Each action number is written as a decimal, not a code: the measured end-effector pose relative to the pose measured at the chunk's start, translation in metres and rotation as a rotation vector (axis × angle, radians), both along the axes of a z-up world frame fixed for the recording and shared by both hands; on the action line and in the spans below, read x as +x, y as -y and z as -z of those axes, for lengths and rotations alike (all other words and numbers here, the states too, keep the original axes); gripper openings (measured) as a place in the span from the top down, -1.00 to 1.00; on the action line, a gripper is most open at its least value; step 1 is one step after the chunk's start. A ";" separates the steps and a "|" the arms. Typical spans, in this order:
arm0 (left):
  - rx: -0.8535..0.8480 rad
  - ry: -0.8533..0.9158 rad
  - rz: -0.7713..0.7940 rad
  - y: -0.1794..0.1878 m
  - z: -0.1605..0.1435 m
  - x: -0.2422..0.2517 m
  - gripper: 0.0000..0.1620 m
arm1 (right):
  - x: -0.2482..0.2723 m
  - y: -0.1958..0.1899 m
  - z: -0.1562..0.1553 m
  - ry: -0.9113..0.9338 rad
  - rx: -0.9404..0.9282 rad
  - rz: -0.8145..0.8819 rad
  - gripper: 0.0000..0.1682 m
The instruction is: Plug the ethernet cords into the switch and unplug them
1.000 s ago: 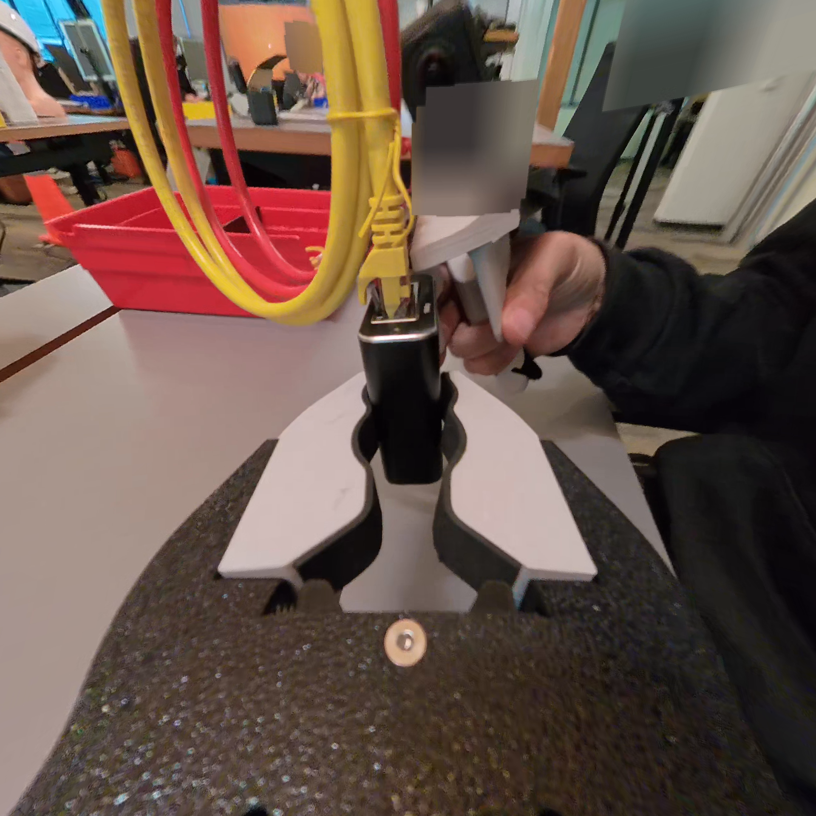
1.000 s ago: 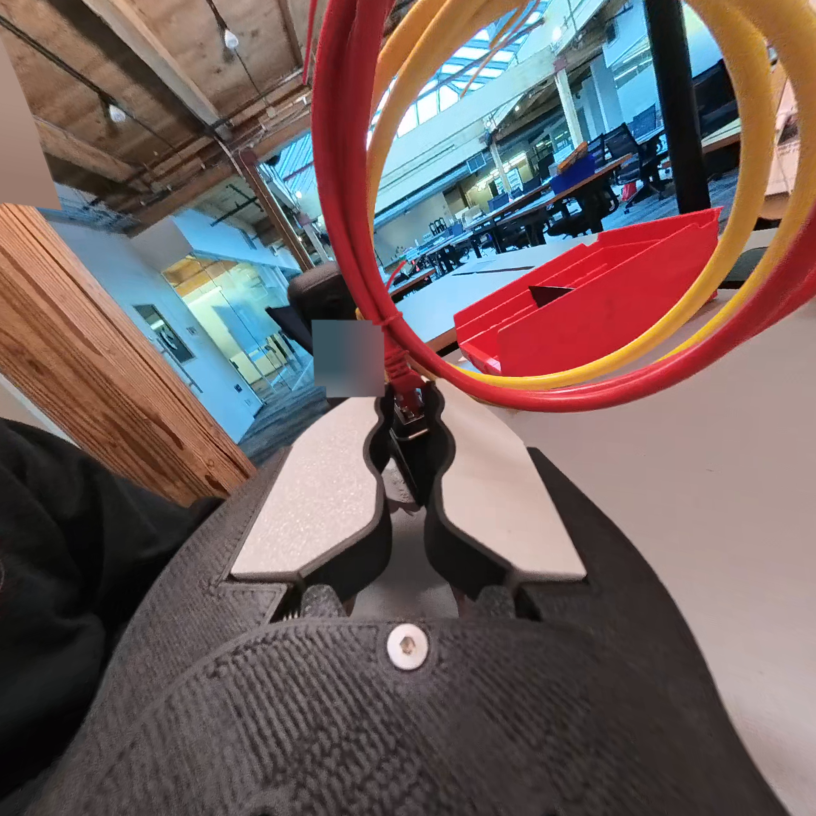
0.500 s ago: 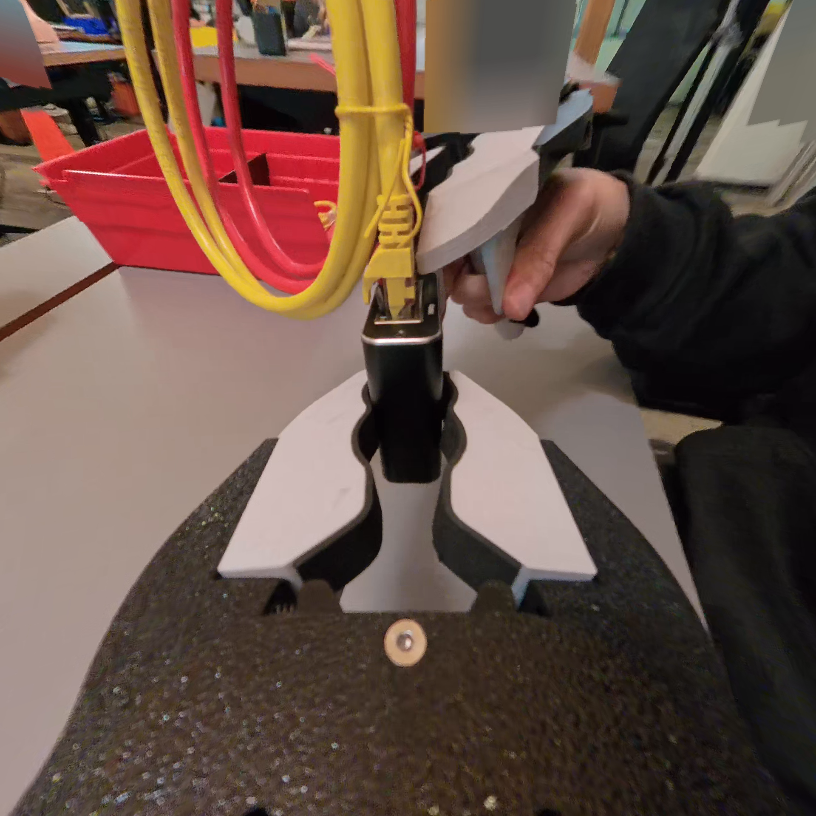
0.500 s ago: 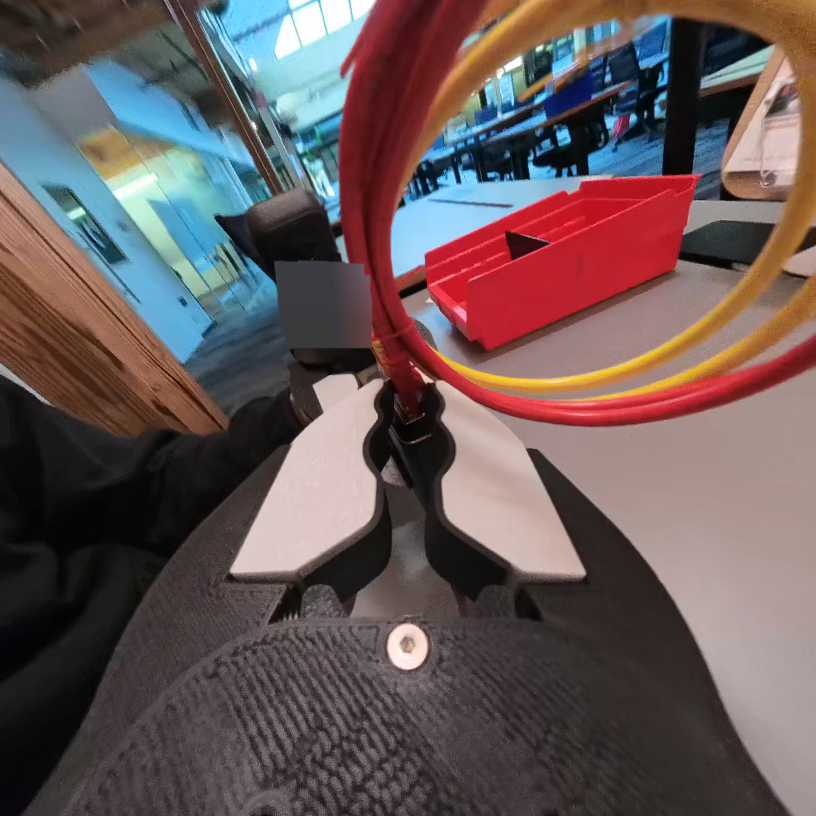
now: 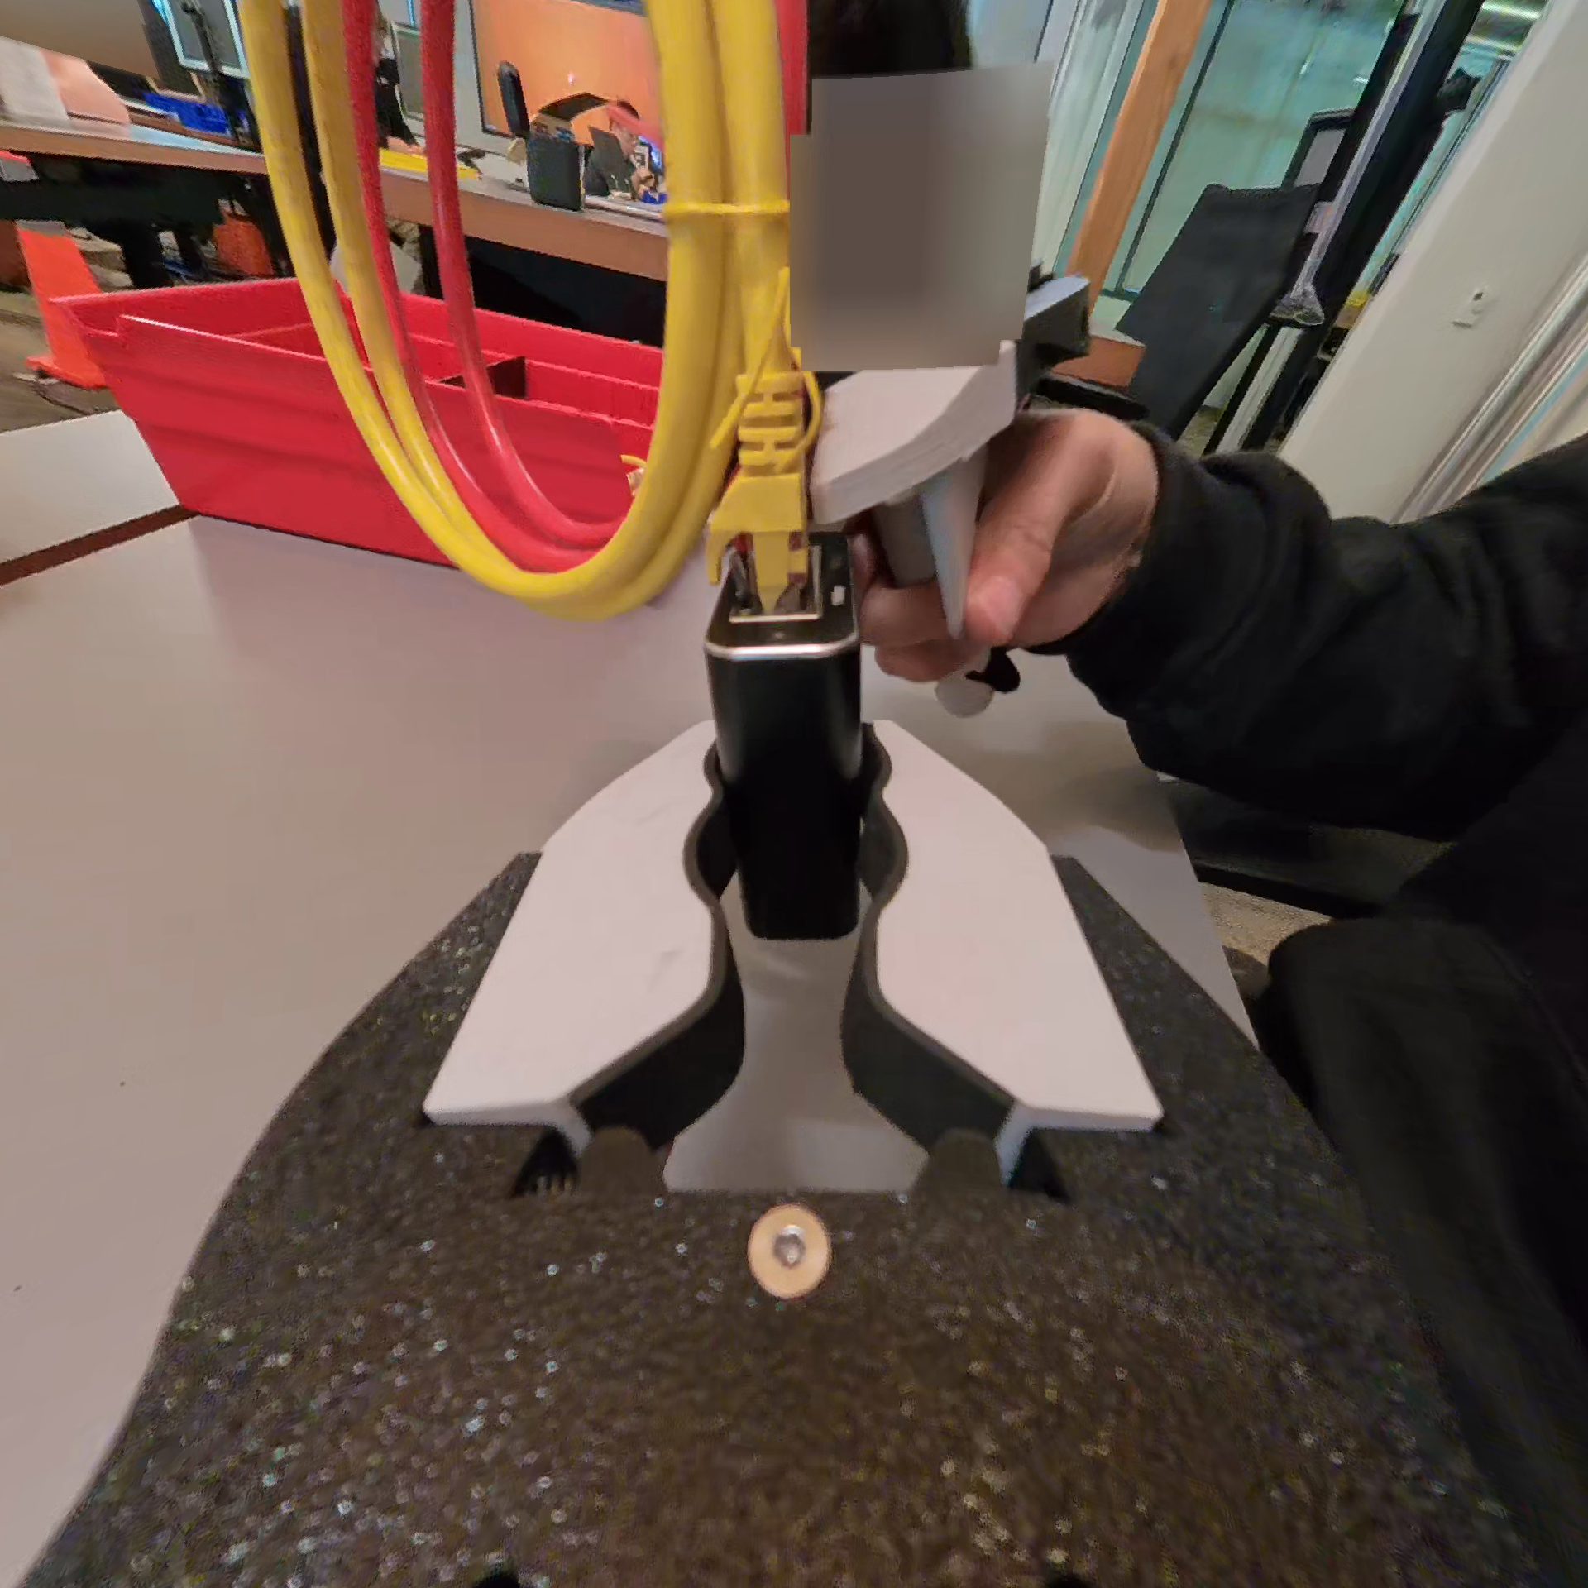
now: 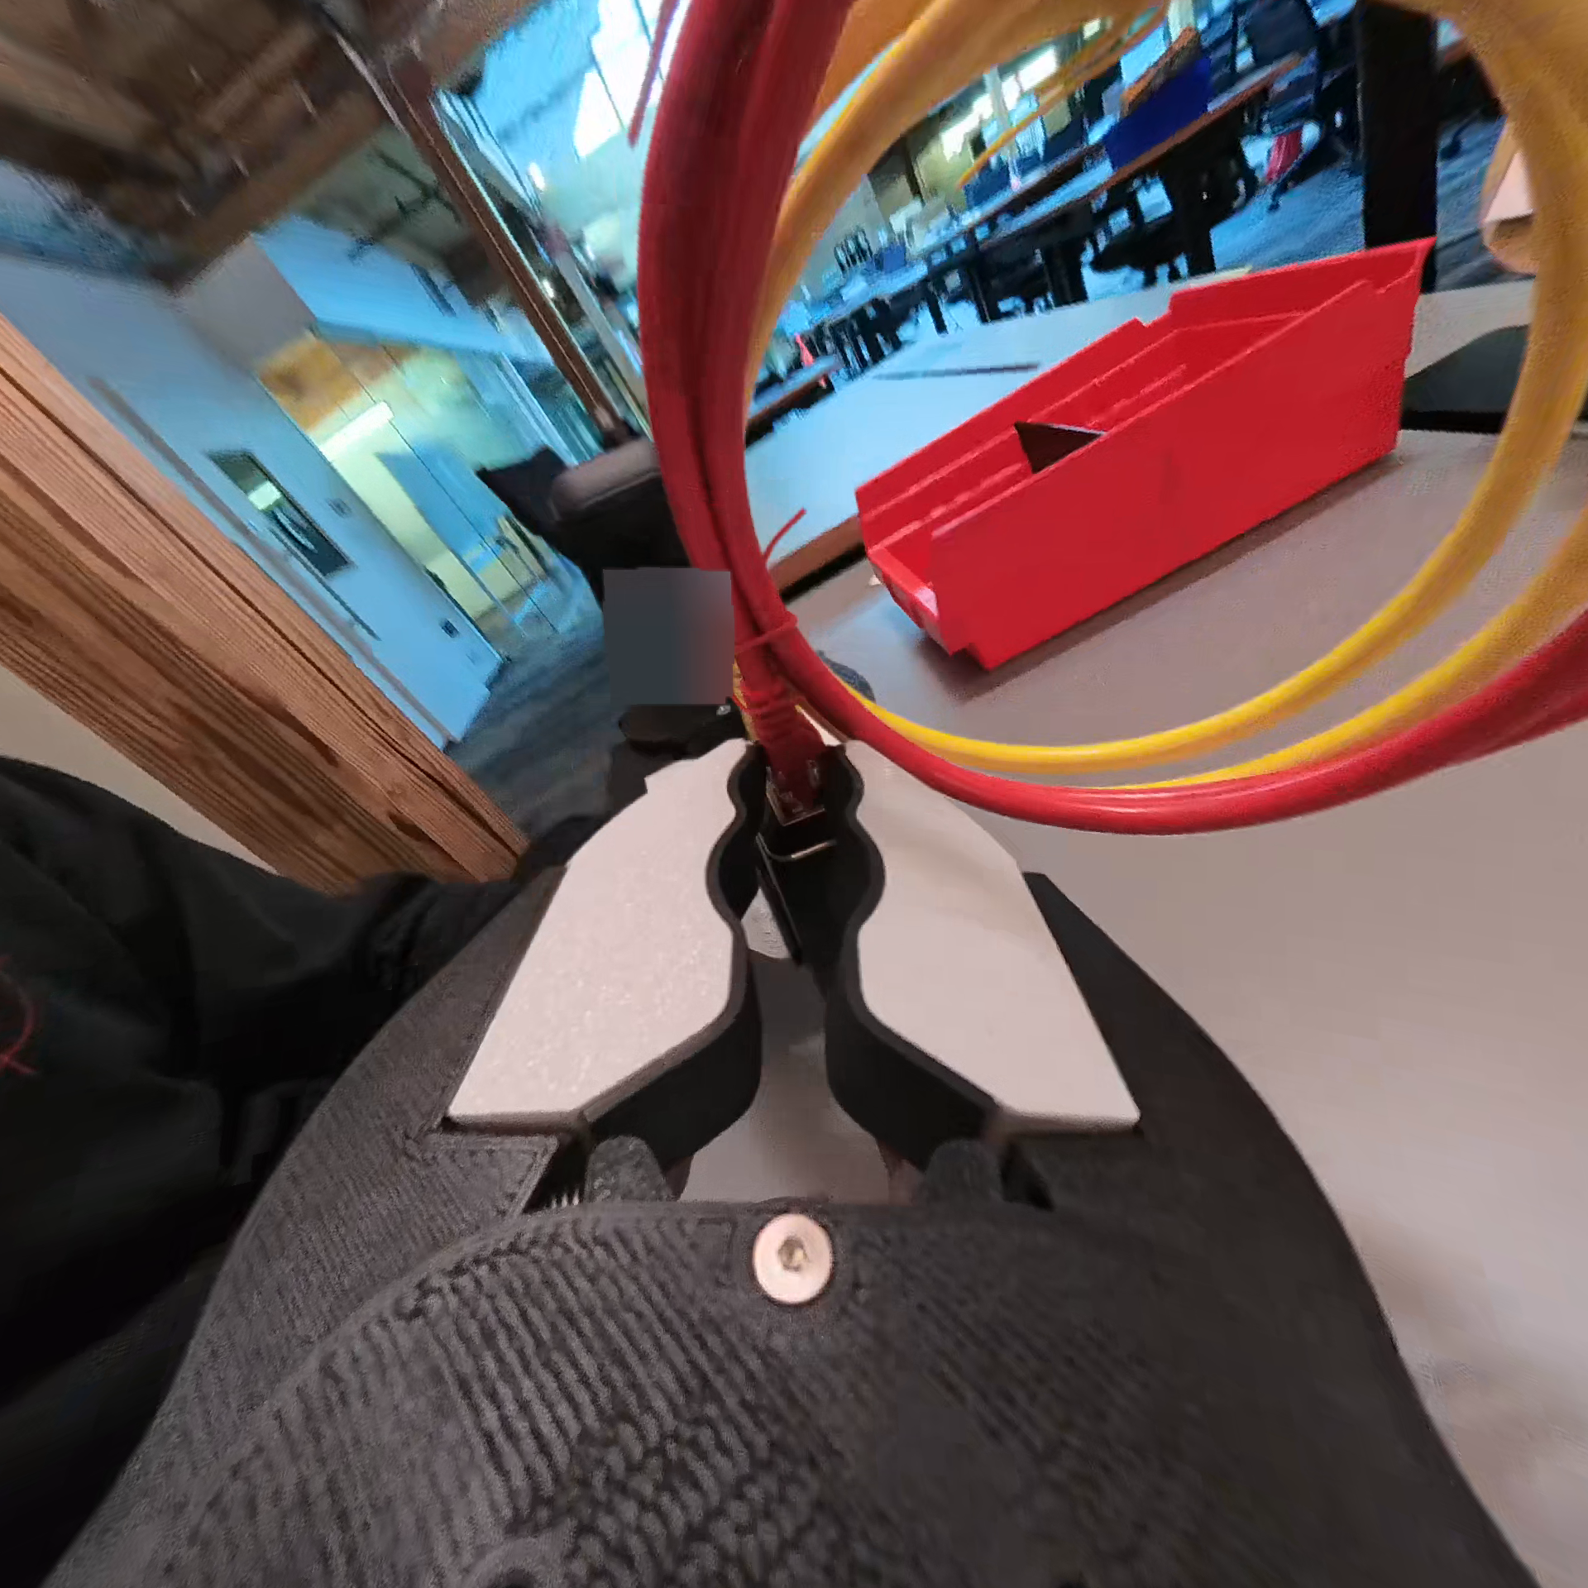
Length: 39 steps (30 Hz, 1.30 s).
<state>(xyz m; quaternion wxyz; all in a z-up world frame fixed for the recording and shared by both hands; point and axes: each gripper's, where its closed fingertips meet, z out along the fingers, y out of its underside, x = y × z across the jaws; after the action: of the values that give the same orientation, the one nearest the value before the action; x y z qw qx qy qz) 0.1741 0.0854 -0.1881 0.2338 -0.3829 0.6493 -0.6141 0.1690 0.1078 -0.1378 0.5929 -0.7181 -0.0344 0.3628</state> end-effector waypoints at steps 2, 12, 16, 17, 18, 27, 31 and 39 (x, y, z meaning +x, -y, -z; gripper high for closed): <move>-0.006 0.012 0.010 0.000 0.000 0.003 0.67 | 0.001 -0.001 0.001 0.095 -0.019 0.006 0.83; 0.121 -0.012 -0.030 -0.014 0.016 0.045 0.67 | 0.038 -0.008 0.015 0.299 -0.107 0.081 0.82; 0.034 -0.012 -0.002 -0.012 0.014 0.043 0.67 | 0.041 -0.013 0.013 0.080 -0.099 0.053 0.83; 0.019 -0.016 -0.002 -0.013 0.013 0.042 0.67 | 0.042 -0.015 0.012 -0.008 -0.090 0.050 0.83; 0.010 -0.025 0.001 -0.014 0.015 0.040 0.67 | 0.041 -0.016 0.014 -0.032 -0.087 0.051 0.83; -0.046 -0.022 0.007 -0.020 0.014 0.030 0.68 | 0.030 -0.023 0.015 0.068 -0.083 0.009 0.83; -0.041 -0.028 0.008 -0.019 0.016 0.028 0.67 | 0.030 -0.021 0.017 -0.013 -0.087 -0.002 0.83; 0.167 -0.009 -0.084 -0.028 0.024 0.030 0.68 | 0.029 -0.019 0.023 -0.102 -0.133 -0.016 0.82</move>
<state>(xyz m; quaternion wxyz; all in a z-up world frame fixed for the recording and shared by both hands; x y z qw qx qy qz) 0.2036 0.1133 -0.2121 0.2876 -0.3916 0.6825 -0.5460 0.1982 0.1268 -0.1609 0.5418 -0.7363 0.0144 0.4050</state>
